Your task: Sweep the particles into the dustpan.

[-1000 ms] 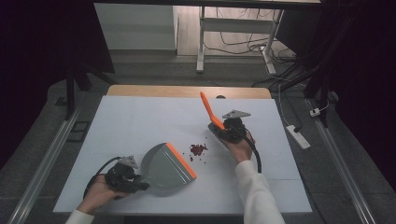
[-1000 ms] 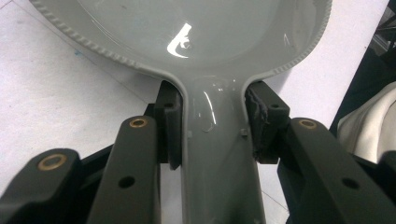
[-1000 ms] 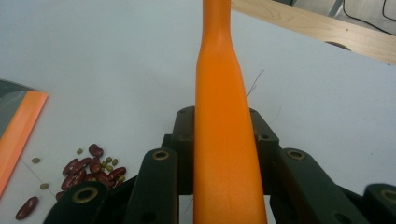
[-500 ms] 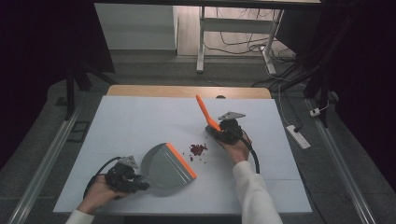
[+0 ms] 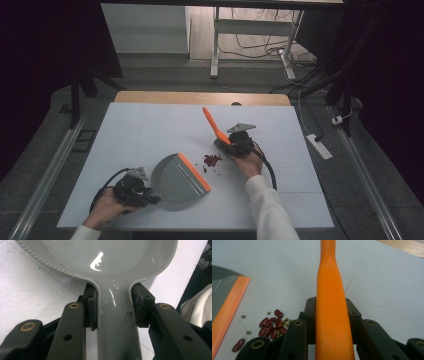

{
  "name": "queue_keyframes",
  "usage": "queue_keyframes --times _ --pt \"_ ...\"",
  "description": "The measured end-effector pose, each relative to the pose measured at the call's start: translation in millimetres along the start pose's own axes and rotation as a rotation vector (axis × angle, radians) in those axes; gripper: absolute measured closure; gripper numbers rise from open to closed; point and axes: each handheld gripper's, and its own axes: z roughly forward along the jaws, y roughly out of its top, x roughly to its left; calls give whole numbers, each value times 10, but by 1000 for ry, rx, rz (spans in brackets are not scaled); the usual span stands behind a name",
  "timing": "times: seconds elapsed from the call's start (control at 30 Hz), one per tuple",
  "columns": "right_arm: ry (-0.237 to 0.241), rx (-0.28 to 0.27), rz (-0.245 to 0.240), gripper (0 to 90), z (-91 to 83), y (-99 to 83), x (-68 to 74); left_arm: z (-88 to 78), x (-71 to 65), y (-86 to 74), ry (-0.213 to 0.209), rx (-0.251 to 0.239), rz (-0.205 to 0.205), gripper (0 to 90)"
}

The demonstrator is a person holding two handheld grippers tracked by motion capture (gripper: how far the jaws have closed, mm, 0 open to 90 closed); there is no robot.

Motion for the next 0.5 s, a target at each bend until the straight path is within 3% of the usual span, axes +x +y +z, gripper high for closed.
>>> queue_keyframes --times 0.5 --pt "49 -13 -20 695 -10 -40 166 9 -6 3 -4 3 0 618"
